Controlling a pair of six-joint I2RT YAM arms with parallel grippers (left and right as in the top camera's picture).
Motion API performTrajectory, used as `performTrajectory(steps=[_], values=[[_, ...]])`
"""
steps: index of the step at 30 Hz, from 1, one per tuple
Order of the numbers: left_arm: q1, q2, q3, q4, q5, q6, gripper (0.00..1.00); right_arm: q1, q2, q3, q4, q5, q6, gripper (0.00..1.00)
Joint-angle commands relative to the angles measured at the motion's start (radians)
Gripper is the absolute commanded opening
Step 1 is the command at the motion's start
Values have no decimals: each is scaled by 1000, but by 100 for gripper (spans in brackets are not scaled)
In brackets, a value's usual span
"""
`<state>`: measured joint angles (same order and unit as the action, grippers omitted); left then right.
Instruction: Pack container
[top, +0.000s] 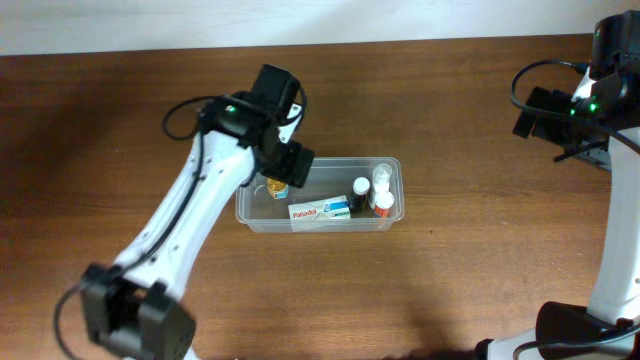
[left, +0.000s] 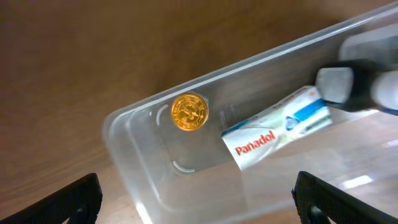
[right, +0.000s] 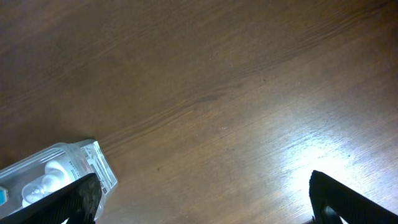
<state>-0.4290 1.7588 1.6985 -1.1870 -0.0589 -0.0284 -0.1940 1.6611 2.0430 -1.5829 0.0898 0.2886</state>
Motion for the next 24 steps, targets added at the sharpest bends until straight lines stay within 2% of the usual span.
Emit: performTrajectory(steps=[1,6,10,16,24], values=[[3,-145,26,-19,33,-10,99,-4,1,8,1,12,8,98],[3,-300,26,-58,198,-9,99,-4,1,8,1,12,8,98],[3,-378,26,-68,175,-5,99,-4,1,8,1,12,8,98],[9,-441,26,-183,89,24,99,-4,1,8,1,12,8,98],[49,-545,21,-203,47,25,99,-4,1,8,1,12,8,98]])
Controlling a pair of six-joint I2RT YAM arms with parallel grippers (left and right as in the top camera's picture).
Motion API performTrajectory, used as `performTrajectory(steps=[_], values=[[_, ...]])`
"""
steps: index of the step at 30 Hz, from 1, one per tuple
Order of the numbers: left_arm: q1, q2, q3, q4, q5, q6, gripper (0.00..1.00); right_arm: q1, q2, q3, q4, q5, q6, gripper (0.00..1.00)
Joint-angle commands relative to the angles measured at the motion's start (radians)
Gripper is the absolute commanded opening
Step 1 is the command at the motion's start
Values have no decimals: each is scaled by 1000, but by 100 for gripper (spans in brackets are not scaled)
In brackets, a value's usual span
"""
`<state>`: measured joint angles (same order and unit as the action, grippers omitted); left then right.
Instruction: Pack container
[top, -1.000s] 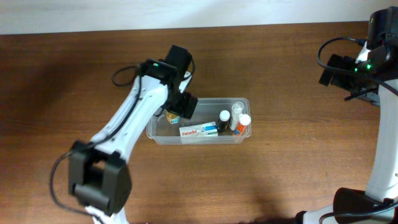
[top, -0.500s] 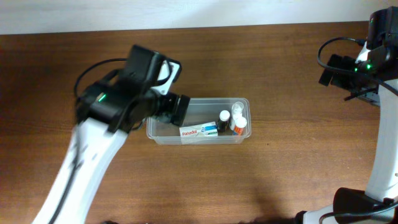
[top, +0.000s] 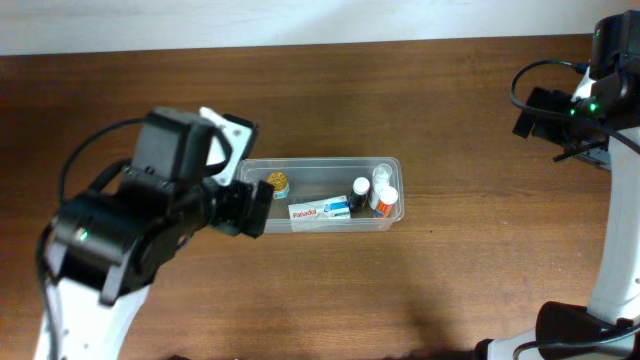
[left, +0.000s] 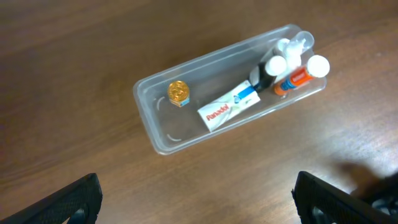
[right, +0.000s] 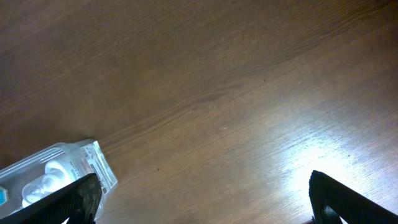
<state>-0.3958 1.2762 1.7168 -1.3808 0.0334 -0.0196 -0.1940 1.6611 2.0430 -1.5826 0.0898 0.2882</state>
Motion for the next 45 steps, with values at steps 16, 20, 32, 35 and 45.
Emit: performTrajectory(steps=[16,20,32,35,45], values=[[430,-599,-575,681,-35,142,99,-4,1,8,0,12,9,98],[487,-775,-845,909,33,142,99,-4,1,8,0,12,9,98],[492,-1139,-1488,1391,219,141,99,-4,1,8,0,12,9,98],[492,-1196,-1563,1408,225,142,99,-4,1,8,0,12,9,98],[488,-1271,-1680,1486,237,142,99,-4,1,8,0,12,9,98]])
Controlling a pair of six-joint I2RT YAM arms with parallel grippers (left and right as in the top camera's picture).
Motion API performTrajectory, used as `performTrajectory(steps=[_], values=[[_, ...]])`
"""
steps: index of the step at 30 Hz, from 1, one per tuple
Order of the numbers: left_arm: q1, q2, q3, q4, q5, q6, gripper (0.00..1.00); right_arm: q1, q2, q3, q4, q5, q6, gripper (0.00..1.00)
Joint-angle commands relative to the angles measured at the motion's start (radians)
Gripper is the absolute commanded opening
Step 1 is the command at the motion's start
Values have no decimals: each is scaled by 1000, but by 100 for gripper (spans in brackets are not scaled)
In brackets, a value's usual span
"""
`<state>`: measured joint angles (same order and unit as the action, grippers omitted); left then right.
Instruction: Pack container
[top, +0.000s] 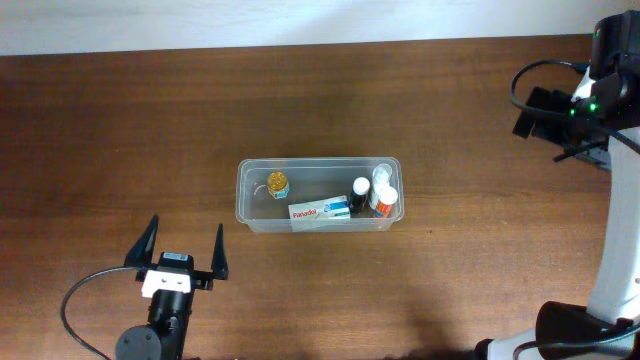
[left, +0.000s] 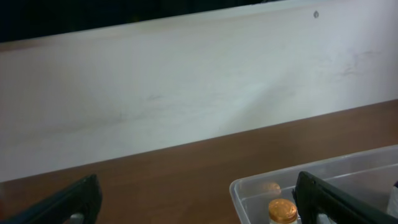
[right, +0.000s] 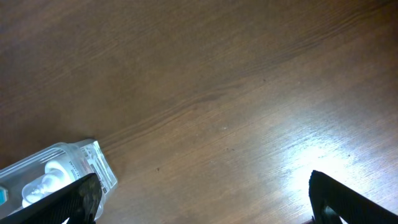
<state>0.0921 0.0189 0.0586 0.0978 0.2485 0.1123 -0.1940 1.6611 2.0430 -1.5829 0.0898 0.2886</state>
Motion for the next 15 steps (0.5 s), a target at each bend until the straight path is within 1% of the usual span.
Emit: performTrajectory(steps=[1,4,11,15], values=[[0,-14,-26,8,22,10,99,-4,1,8,1,12,8,98],[0,-14,-49,25,22,10,99,-4,1,8,1,12,8,99],[-2,-14,-50,12,6,10,99,-4,1,8,1,12,8,98],[-2,-14,-50,-65,-10,10,99,-4,1,8,1,12,8,98]])
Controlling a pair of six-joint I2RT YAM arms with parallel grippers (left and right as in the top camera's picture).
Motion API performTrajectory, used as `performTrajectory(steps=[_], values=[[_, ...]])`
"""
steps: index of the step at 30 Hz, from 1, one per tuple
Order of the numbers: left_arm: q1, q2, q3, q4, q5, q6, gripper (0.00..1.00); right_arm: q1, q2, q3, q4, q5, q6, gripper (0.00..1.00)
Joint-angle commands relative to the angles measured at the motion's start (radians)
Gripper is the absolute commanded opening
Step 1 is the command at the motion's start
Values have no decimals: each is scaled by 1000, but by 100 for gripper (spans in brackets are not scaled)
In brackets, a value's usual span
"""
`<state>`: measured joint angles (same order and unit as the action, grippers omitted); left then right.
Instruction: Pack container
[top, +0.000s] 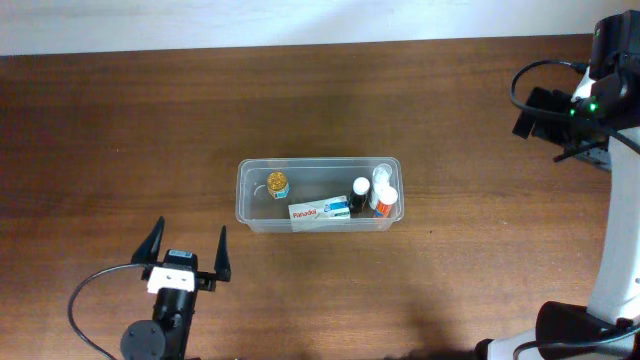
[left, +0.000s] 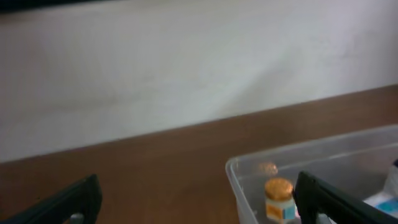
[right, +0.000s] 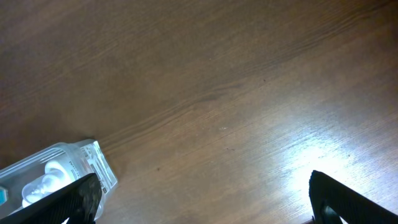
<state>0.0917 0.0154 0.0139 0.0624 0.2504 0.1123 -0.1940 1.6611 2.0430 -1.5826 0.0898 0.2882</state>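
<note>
A clear plastic container (top: 244, 216) sits mid-table. Inside it are a small gold-capped jar (top: 277, 184), a Panadol box (top: 320, 210), a dark bottle (top: 359, 191), a clear bottle (top: 381, 177) and an orange bottle (top: 384, 200). My left gripper (top: 186, 250) is low at the front left, open and empty, pointing toward the container; its view shows the container's corner (left: 233, 171) and the jar (left: 278, 198). My right gripper (right: 199, 205) is open and empty high at the far right, with the container's end (right: 74, 163) at its lower left.
Bare brown wooden table (top: 480, 120) surrounds the container. A pale wall (left: 186, 62) rises behind the table's far edge. The right arm's body (top: 575, 105) hangs over the right side of the table.
The left gripper has shifted slightly forward and its view now looks a little lower, showing more of the container and jar. The right arm has not moved.
The left gripper was open right over the container's left end, above the gold-capped jar. Then it was higher and further left, seeing the whole container. Later it was at the table's front left, facing the wall. The right arm stayed still throughout.
</note>
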Motion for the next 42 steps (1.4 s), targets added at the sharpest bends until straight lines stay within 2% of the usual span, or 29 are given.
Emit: performTrajectory(steps=[1,5,42], values=[[-2,-11,-6,-51,-11,10,99,-4,1,8,0,12,9,98],[-2,-11,-6,-124,-13,10,99,-4,1,8,0,12,9,98],[-2,-10,-5,-124,-11,10,99,-4,2,8,0,12,9,98]])
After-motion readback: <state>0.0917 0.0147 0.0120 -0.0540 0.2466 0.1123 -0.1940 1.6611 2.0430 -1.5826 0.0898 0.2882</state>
